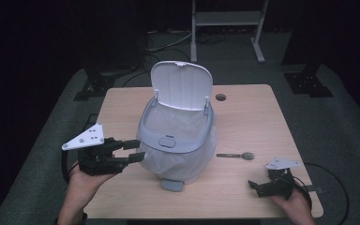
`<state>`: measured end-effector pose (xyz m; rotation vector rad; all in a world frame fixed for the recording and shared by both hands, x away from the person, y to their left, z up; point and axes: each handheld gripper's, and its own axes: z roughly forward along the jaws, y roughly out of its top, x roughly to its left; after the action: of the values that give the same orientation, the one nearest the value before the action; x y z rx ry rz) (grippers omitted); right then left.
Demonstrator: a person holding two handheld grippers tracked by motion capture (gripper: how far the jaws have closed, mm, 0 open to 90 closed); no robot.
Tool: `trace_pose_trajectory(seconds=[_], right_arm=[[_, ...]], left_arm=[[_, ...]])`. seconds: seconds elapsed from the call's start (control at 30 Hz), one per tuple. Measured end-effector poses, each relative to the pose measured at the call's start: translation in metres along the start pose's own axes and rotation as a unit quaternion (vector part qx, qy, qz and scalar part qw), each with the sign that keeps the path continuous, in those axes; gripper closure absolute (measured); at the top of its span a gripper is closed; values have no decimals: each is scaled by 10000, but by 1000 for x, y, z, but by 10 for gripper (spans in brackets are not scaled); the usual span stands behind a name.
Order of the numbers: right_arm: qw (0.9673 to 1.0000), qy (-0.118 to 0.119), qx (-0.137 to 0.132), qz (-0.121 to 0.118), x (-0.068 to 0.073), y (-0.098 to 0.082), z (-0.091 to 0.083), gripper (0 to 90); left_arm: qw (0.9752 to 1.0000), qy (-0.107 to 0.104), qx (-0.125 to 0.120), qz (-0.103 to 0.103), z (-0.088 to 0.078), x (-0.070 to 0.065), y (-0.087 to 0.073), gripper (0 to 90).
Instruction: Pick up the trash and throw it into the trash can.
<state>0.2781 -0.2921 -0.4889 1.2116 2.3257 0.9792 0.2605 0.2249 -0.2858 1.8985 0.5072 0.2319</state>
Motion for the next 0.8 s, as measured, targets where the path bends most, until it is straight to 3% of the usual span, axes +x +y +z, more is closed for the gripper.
trace_pose_trajectory(seconds=[0.03,0.07,0.5,0.6,0.8], right_arm=[[10000,0,0,0,0,0,0,0],[10000,-1,1,0,0,0,0,0],[10000,-2,1,-2,0,0,0,0],[10000,-3,1,-1,0,0,0,0],[10000,-3,2,0,0,0,0,0]], left_arm=[[10000,37,8,-17,0,1,-2,522],[9999,141,47,16,-1,1,-6,467],[9985,513,192,-62,-3,3,-32,262],[9975,656,253,-75,-1,5,-41,186],[9965,766,334,-53,6,8,-53,116]])
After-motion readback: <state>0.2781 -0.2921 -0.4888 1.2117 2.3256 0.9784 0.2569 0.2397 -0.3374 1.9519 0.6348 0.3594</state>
